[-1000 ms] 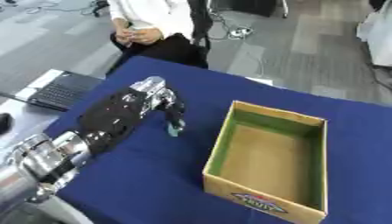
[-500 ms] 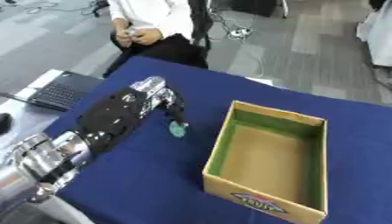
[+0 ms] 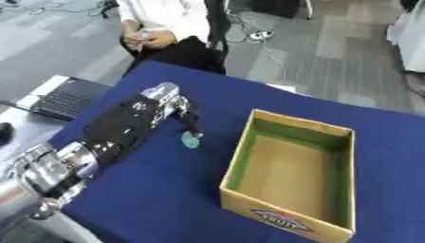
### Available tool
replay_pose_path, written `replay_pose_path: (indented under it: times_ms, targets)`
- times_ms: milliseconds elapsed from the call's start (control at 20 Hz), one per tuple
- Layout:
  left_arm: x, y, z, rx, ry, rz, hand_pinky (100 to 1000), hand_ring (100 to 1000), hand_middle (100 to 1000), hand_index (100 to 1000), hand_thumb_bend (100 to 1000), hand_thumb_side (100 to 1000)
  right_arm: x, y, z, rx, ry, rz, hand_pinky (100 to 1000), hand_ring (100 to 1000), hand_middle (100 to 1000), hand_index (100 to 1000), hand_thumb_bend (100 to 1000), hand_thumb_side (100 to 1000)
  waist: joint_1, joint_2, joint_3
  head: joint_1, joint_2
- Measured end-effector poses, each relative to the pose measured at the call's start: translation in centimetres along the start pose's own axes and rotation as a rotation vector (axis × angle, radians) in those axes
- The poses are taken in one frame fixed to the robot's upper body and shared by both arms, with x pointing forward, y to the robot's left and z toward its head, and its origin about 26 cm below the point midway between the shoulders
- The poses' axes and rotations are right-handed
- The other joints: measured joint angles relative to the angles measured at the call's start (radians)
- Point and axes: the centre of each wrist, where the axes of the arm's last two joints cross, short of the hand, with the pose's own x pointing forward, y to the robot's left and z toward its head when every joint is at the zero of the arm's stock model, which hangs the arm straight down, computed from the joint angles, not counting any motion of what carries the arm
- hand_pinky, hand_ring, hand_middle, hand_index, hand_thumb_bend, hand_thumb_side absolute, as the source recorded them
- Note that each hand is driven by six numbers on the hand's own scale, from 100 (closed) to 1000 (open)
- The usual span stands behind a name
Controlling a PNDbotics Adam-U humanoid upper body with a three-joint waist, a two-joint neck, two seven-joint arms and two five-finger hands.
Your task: Pick up objects on the table and place them in the box.
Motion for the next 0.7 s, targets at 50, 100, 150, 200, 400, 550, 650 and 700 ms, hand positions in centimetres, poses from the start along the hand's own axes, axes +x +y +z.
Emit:
replay_pose_path:
  times_ms: [50,100,150,200,400,550,650,700]
  targets:
    - [0.0,0.0,0.0,0.003,0.001,0.002,100,100,131,363,100,752,0.0,0.0,0.0,0.000,0.000,0.000,230,295,330,512,282,1000,0.000,0.000,0.001,0.000,0.000]
    - [0.0,0.0,0.0,0.008,0.002,0.007,100,100,126,359,100,746,0.0,0.0,0.0,0.000,0.000,0.000,230,295,330,511,281,1000,0.000,0.000,0.001,0.000,0.000]
    - [0.0,0.1,0.1,0.015,0.001,0.014,100,100,118,356,100,738,0.0,0.0,0.0,0.000,0.000,0.000,230,295,330,511,281,1000,0.000,0.000,0.001,0.000,0.000]
    - [0.0,0.2,0.1,0.022,-0.001,0.020,100,100,107,350,100,727,0.0,0.0,0.0,0.000,0.000,0.000,230,295,330,512,281,1000,0.000,0.000,0.001,0.000,0.000]
    - [0.1,0.6,0.4,0.065,-0.030,0.067,100,100,100,328,100,681,0.0,0.0,0.0,0.000,0.000,0.000,230,295,330,512,281,1000,0.000,0.000,0.002,-0.001,0.000]
    - [0.1,1.5,1.1,0.121,-0.065,0.119,100,100,100,320,100,661,0.0,0.0,0.0,0.000,0.000,0.000,230,295,330,512,282,1000,0.000,0.000,0.002,-0.001,0.000]
    - [-0.1,2.2,1.7,0.160,-0.083,0.154,100,100,100,318,100,650,0.0,0.0,0.0,0.000,0.000,0.000,230,295,330,512,282,1000,0.000,0.000,0.003,-0.001,0.000]
    - [-0.2,2.4,1.9,0.174,-0.091,0.172,100,100,100,318,100,649,0.0,0.0,0.0,0.000,0.000,0.000,230,295,330,512,283,1000,0.000,0.000,0.003,-0.001,0.000]
